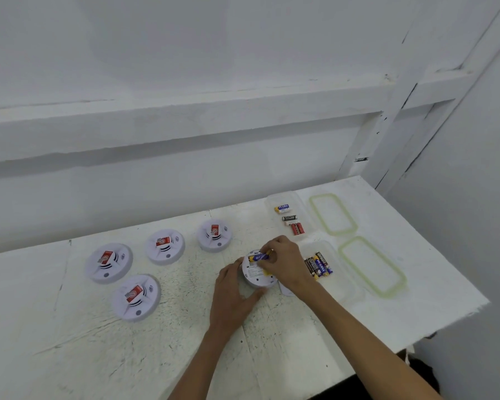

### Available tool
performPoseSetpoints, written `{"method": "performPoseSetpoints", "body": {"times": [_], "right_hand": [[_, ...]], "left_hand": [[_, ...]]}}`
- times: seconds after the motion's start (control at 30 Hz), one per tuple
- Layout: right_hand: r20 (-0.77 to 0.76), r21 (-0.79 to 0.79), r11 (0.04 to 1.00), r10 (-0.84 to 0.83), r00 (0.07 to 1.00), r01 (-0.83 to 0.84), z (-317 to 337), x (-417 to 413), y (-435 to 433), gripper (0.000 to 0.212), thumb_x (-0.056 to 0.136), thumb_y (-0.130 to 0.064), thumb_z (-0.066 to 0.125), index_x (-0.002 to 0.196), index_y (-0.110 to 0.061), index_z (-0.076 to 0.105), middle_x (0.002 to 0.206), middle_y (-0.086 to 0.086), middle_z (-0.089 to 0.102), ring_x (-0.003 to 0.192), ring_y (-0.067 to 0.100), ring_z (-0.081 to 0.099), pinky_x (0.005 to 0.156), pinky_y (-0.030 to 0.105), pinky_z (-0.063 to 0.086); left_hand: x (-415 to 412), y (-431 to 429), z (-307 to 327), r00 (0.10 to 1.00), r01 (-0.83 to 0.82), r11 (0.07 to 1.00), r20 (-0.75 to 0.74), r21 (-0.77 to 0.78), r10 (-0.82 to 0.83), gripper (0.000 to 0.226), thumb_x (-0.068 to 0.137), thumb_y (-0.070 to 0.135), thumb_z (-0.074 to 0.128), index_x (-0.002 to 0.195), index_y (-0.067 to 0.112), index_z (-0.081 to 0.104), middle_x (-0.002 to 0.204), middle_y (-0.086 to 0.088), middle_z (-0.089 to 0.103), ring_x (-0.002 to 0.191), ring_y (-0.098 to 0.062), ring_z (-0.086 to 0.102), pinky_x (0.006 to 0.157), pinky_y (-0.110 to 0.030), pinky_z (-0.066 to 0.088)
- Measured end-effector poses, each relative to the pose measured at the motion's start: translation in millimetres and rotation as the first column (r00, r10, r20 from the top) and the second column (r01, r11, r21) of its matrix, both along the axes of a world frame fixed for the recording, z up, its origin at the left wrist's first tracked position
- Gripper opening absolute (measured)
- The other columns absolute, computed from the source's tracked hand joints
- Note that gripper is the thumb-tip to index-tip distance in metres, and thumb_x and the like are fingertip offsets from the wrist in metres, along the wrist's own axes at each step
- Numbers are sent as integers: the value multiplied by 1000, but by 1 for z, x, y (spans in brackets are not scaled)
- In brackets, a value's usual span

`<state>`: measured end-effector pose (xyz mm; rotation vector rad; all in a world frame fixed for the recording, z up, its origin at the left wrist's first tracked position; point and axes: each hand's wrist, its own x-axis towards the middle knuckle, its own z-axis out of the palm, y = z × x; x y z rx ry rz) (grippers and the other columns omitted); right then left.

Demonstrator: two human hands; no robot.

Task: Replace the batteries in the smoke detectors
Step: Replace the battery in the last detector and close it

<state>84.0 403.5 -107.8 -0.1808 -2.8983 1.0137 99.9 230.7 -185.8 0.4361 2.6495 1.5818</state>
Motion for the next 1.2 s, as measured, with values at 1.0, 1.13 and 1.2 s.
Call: {"method": "performPoseSetpoints", "body": {"times": [1.0, 1.13, 1.2], "right_hand": [[-12, 33, 999, 28, 1000, -27, -34, 40, -24, 69, 86, -48, 71, 146, -28, 44, 153, 0, 42, 139, 18, 39, 113, 35, 41], [-84, -92, 994, 53, 995, -61, -31, 41, -31, 62, 88, -45, 70, 141, -23, 49, 143, -5, 52, 130, 10, 48, 111, 26, 40], [-126, -134, 989, 52, 991, -69, -31, 47, -34, 57, 91, -43, 67, 141, -22, 48, 142, -9, 52, 129, 2, 46, 111, 17, 36]], "left_hand": [[-2, -3, -1, 996, 61, 985, -59, -163, -71, 79, 87, 60, 51, 155, 23, 34, 160, 3, 39, 142, -21, 42, 120, -40, 31], [-4, -1, -1, 996, 40, 985, -76, -170, -54, 87, 83, 64, 56, 155, 19, 36, 157, -4, 44, 140, -24, 46, 118, -51, 36], [-3, 0, 1, 998, 3, 991, -67, -133, -12, 86, 82, 62, 59, 153, 21, 36, 153, -6, 48, 136, -25, 49, 117, -52, 37]]}}
